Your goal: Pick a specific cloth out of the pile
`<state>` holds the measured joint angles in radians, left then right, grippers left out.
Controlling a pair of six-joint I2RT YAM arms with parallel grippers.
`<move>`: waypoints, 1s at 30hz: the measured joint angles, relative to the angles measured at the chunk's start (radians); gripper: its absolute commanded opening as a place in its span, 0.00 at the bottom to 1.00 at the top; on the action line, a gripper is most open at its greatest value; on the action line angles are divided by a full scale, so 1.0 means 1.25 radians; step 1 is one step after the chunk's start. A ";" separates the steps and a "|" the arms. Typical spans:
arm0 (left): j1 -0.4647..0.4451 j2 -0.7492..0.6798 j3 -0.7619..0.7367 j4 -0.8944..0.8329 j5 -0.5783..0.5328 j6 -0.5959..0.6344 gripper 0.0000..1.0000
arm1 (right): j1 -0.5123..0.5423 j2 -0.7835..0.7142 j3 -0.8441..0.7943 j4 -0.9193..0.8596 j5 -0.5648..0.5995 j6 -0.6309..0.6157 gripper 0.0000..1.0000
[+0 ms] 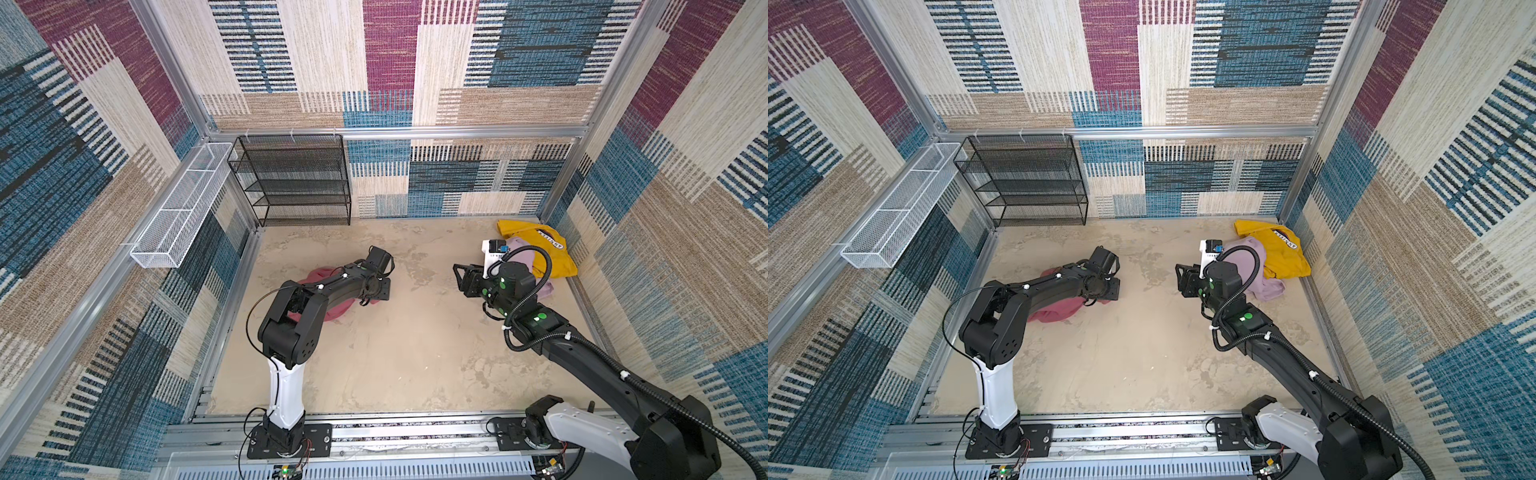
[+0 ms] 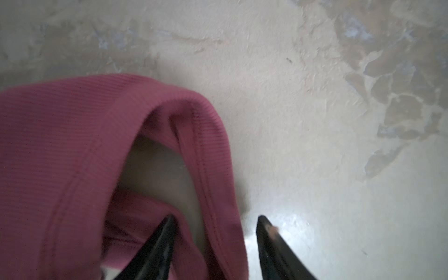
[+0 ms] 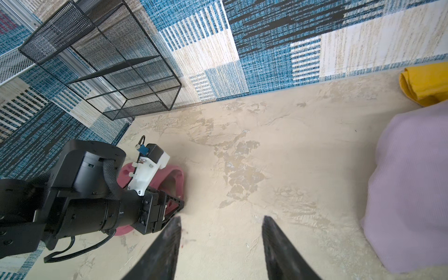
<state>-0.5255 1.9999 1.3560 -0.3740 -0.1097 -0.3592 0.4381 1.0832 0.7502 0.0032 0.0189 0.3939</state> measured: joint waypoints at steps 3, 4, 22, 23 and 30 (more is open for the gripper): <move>-0.002 0.018 0.019 -0.005 -0.012 0.005 0.54 | -0.008 0.000 -0.002 0.004 -0.015 0.000 0.57; -0.002 0.023 0.024 -0.006 -0.012 0.006 0.52 | -0.014 -0.001 -0.005 0.009 -0.026 0.000 0.57; -0.003 0.015 0.097 -0.056 -0.029 0.019 0.00 | -0.069 -0.021 -0.016 0.023 -0.085 0.013 0.57; -0.003 0.001 0.105 -0.058 -0.029 0.021 0.00 | -0.070 -0.023 -0.016 0.023 -0.086 0.013 0.57; 0.015 -0.121 0.112 -0.060 -0.027 0.037 0.00 | -0.073 -0.030 -0.016 0.023 -0.091 0.013 0.57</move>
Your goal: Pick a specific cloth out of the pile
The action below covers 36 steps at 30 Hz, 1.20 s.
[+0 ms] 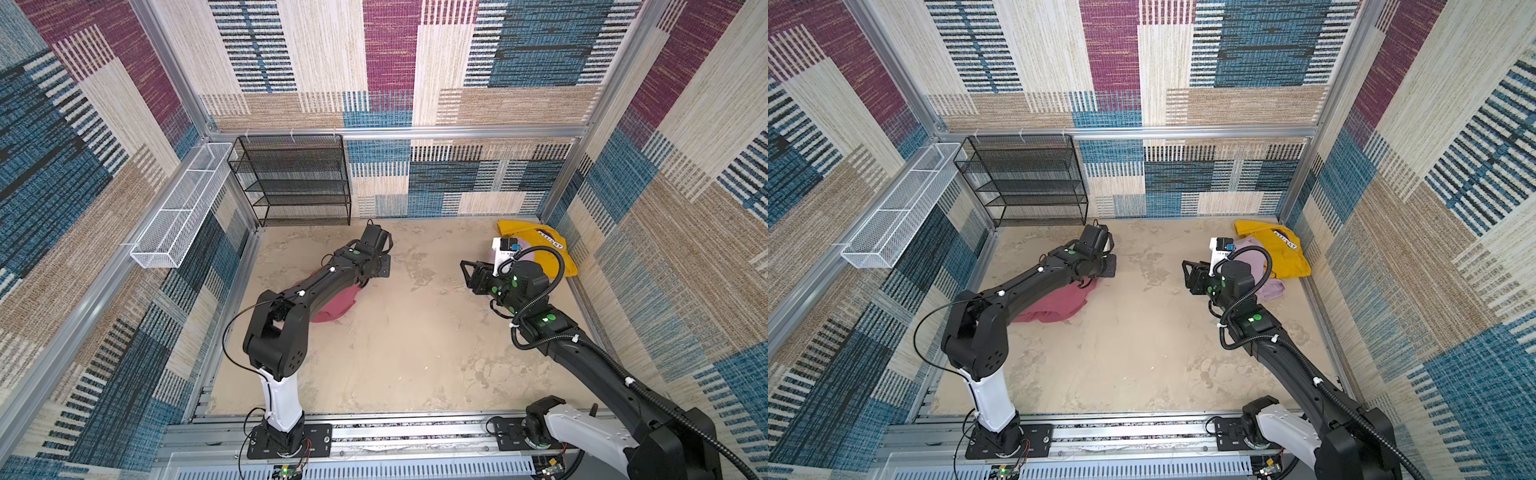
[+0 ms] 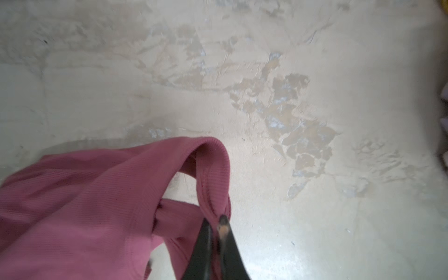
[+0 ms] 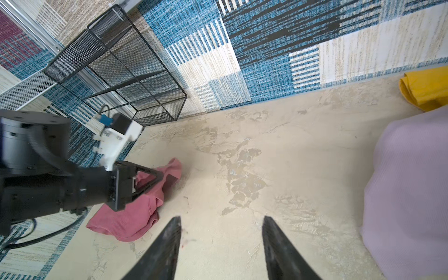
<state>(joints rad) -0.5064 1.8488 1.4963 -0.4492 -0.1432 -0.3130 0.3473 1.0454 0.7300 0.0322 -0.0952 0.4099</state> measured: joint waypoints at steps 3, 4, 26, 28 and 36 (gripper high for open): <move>0.011 -0.045 0.001 0.000 0.000 0.004 0.00 | -0.001 0.000 0.000 0.000 0.000 0.000 0.57; 0.016 -0.057 0.002 0.000 0.002 0.004 0.00 | -0.001 0.000 0.000 0.000 -0.001 0.000 0.57; 0.085 -0.158 0.008 0.017 0.074 -0.006 0.00 | -0.004 0.009 -0.007 0.027 -0.021 0.004 0.57; 0.117 -0.202 -0.051 0.023 0.070 -0.020 0.00 | -0.005 0.013 -0.007 0.030 -0.025 0.003 0.57; 0.226 -0.297 -0.234 0.026 0.057 -0.045 0.00 | -0.005 0.049 0.006 0.042 -0.044 0.006 0.56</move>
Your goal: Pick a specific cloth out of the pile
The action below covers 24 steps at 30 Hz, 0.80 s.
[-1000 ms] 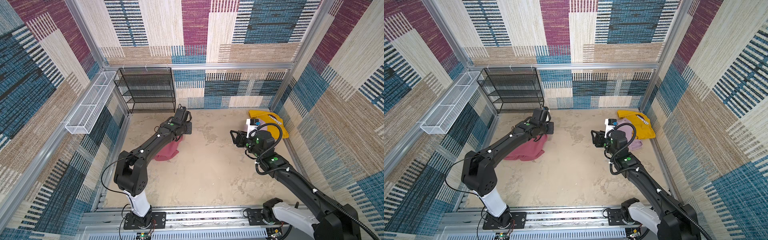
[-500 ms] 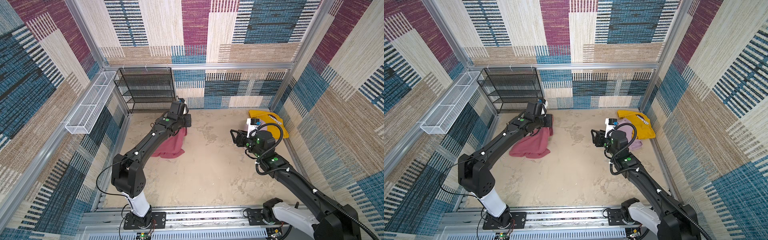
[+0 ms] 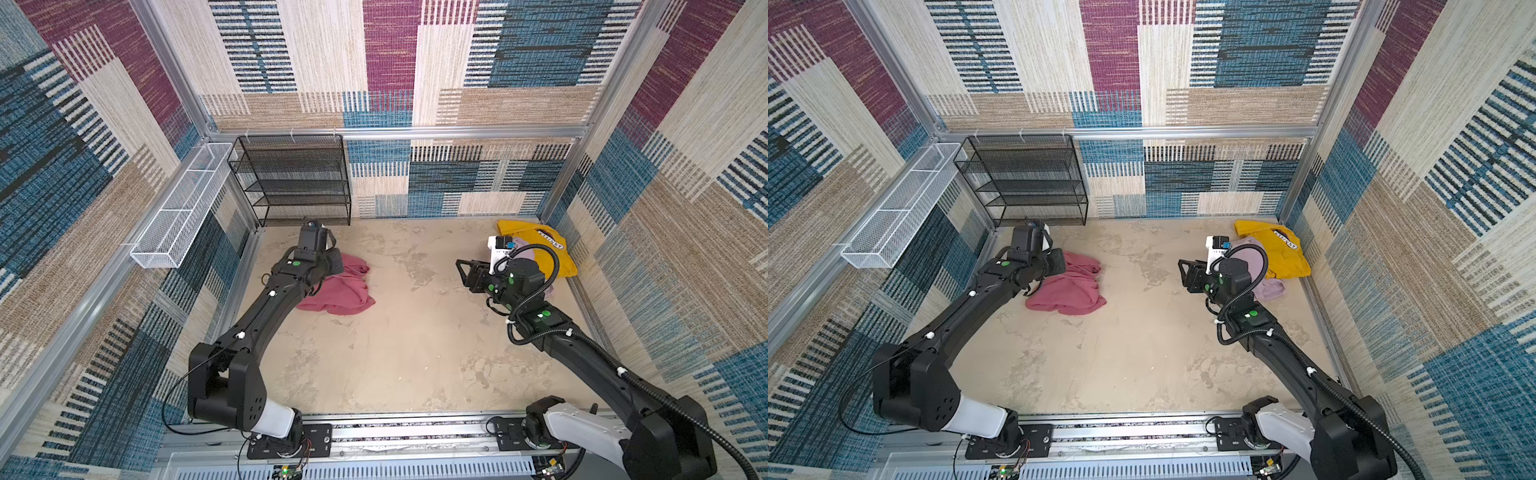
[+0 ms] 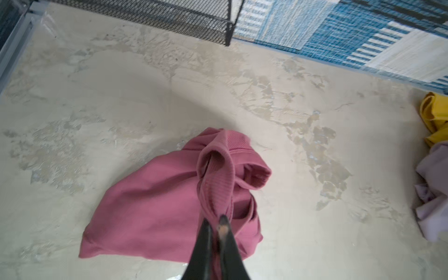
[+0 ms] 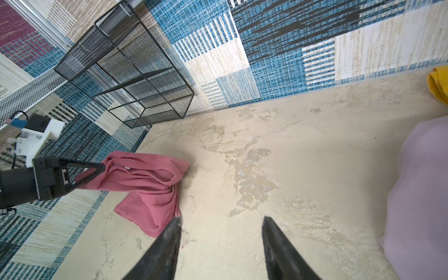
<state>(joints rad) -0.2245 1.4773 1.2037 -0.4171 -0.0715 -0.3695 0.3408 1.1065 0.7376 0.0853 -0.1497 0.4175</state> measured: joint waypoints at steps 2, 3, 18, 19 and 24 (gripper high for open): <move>0.019 -0.017 -0.030 0.002 0.000 -0.008 0.00 | 0.000 0.007 0.004 0.001 -0.006 0.003 0.56; 0.025 -0.027 -0.045 0.005 0.000 -0.017 0.00 | 0.000 0.011 0.006 0.001 -0.009 0.003 0.56; 0.079 -0.067 -0.166 0.017 -0.040 -0.068 0.00 | -0.001 0.015 0.014 0.005 -0.022 0.018 0.56; 0.085 -0.058 -0.170 0.017 -0.043 -0.073 0.00 | -0.001 0.015 0.014 0.005 -0.022 0.018 0.56; 0.113 -0.026 -0.195 0.029 -0.042 -0.086 0.00 | -0.001 0.015 0.014 0.005 -0.022 0.018 0.56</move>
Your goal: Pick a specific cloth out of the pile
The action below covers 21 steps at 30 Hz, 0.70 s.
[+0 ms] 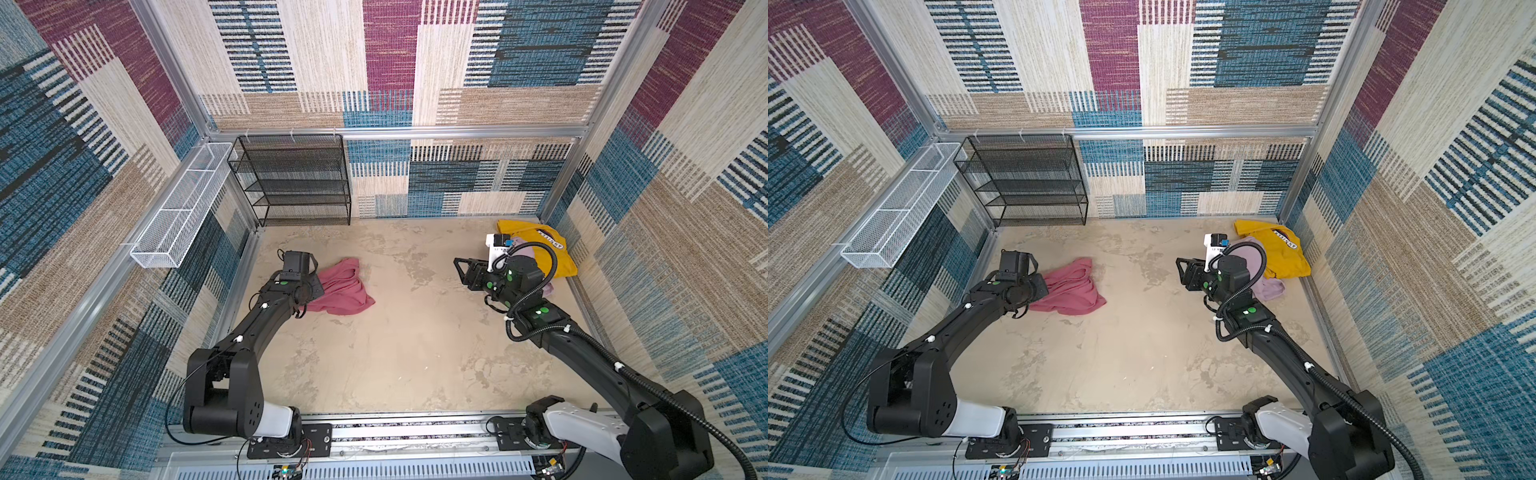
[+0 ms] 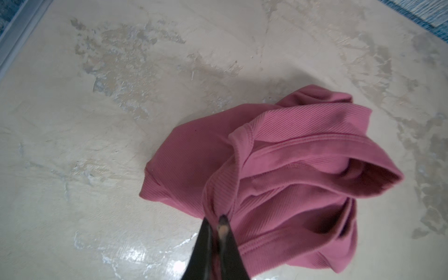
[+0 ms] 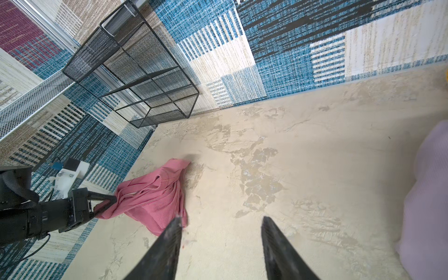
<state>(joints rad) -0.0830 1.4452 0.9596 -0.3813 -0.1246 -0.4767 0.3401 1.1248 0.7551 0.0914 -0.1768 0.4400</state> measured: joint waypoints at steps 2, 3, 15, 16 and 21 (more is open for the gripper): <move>0.011 0.007 -0.007 0.008 0.000 -0.003 0.06 | 0.000 -0.002 0.000 0.000 0.000 0.000 0.56; 0.016 0.010 -0.008 0.010 0.000 -0.005 0.17 | 0.000 -0.004 0.000 0.000 0.000 0.000 0.56; 0.020 -0.034 0.004 -0.010 -0.043 -0.014 0.44 | 0.000 -0.009 0.001 0.000 0.000 0.000 0.56; 0.009 -0.043 0.006 -0.013 -0.053 -0.013 0.44 | 0.000 -0.011 0.001 0.000 0.000 0.000 0.56; -0.134 -0.046 0.035 -0.014 -0.085 0.023 0.42 | 0.000 -0.017 0.001 0.000 0.000 -0.001 0.56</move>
<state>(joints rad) -0.2504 1.3876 1.0039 -0.3992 -0.2314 -0.4473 0.3401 1.1034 0.7559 0.0910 -0.1764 0.4393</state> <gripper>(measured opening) 0.436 0.565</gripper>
